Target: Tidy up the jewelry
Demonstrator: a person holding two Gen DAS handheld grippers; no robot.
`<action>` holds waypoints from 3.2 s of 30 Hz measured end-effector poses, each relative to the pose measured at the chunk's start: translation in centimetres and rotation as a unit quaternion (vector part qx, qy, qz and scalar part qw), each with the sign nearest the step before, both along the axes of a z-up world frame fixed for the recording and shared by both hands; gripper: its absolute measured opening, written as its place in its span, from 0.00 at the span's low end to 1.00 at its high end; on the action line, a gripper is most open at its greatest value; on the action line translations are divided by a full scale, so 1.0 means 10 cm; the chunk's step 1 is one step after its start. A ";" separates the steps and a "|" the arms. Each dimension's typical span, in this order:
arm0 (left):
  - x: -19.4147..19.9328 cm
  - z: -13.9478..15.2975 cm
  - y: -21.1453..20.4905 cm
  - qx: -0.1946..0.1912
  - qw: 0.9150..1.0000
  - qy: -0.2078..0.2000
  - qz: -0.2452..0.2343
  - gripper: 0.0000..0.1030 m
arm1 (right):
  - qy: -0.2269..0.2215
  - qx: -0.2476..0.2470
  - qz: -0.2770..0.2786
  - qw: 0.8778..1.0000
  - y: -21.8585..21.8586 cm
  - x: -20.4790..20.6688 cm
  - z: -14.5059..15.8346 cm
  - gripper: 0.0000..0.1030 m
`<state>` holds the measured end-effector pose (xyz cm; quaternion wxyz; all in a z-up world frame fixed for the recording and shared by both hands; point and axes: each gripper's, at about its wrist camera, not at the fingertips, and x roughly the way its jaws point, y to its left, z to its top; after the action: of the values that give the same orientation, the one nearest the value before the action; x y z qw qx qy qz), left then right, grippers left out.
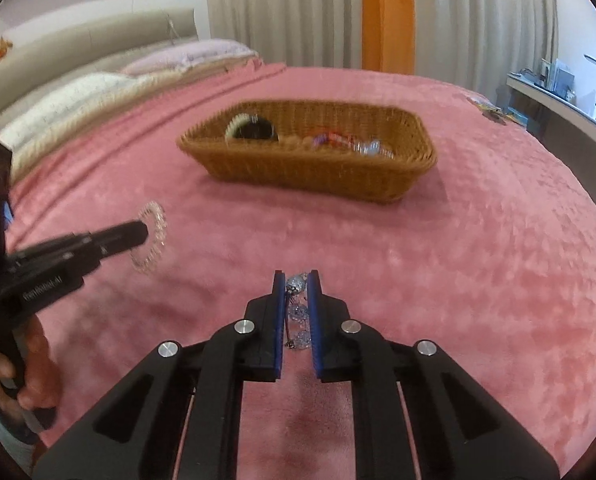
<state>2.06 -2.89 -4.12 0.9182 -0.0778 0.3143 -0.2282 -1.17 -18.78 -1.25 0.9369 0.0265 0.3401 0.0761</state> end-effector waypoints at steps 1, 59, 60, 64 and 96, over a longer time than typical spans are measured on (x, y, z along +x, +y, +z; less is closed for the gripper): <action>-0.03 0.05 0.01 -0.004 1.000 -0.006 -0.001 0.07 | -0.009 0.003 -0.002 1.000 -0.01 -0.04 0.08 0.09; 0.93 0.79 -0.29 -0.005 0.995 -0.093 0.038 0.58 | -0.042 0.116 -0.067 0.990 -0.60 1.34 0.56 0.41; 0.81 0.83 -0.28 -0.002 0.994 -0.102 0.037 0.59 | -0.049 0.109 -0.064 0.991 -0.55 1.20 0.59 0.43; 0.29 0.97 -0.21 0.002 0.988 -0.142 0.054 0.76 | -0.075 0.078 -0.067 0.992 -0.39 0.72 0.65 0.47; -0.21 0.38 -0.03 0.113 0.967 -0.169 0.156 0.87 | -0.109 0.036 -0.099 0.989 -0.15 0.00 0.06 0.72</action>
<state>-0.04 -3.16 -0.27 0.9851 0.0179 0.1619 -0.0553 -1.14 -20.27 -0.65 0.9697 0.0851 0.2292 -0.0023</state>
